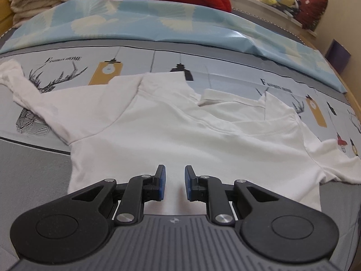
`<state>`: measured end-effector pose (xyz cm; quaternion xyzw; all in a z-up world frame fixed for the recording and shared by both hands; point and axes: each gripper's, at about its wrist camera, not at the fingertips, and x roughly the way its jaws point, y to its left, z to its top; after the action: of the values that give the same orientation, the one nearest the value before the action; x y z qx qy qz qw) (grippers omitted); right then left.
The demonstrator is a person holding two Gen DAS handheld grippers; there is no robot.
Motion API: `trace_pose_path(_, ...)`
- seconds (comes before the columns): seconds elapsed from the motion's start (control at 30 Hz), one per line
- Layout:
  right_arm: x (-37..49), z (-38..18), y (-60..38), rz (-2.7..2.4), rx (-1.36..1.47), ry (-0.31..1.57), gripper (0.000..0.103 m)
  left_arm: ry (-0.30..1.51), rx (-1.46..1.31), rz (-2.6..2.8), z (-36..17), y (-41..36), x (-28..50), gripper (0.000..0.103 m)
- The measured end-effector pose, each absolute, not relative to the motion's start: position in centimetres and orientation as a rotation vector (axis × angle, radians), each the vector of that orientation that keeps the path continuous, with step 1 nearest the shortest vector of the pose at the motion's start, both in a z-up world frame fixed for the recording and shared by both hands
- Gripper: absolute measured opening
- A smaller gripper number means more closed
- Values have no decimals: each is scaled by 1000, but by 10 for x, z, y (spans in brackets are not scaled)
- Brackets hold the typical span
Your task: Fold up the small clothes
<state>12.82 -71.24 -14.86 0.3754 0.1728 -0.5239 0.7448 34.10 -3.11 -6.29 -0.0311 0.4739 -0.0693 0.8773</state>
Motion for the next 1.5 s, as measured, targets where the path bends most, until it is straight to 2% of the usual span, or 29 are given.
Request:
trace_pose_path(0.07,138,-147,-711,-1132,744,423,5,990,-66,-132,-63,-27,343,20)
trace_pose_path(0.13,141,-145,-707,-1188,651,463,0,992,-69,-123,-64,-24,345,20)
trace_pose_path(0.3,133,-142,-715,-1384,616,499,0,991,-77,-103,-65,-13,349,20)
trace_pose_path(0.33,136,-137,-711,-1406,591,507,4,992,-85,-97,-65,-9,350,20)
trace_pose_path(0.4,149,-120,-696,-1408,499,477,4,995,-102,-85,-64,-3,352,20)
trace_pose_path(0.5,186,-88,-655,-1258,341,423,6,988,-124,-65,-61,6,356,20)
trace_pose_path(0.6,226,-64,-608,-949,328,416,8,986,-153,-44,-58,16,359,20)
trace_pose_path(0.7,273,-55,-549,-625,310,511,23,978,-181,-22,-53,26,362,20)
trace_pose_path(0.77,304,-61,-504,-418,287,621,36,971,-205,-9,-49,33,363,20)
trace_pose_path(0.9,344,-88,-426,-214,243,772,38,958,-225,7,-44,42,364,20)
trace_pose_path(1.03,371,-112,-390,-220,264,848,42,968,-242,11,-46,49,364,20)
trace_pose_path(1.1,381,-120,-380,-263,251,857,42,975,-251,15,-47,53,365,20)
trace_pose_path(1.13,384,-125,-379,-284,242,848,34,980,-259,16,-47,55,365,20)
trace_pose_path(1.17,387,-127,-379,-296,248,820,15,984,-272,16,-47,57,366,20)
trace_pose_path(1.4,444,-135,-373,-384,212,768,12,981,-329,-13,-40,62,369,20)
trace_pose_path(1.5,461,-130,-369,-449,159,801,16,979,-367,-3,-37,73,370,20)
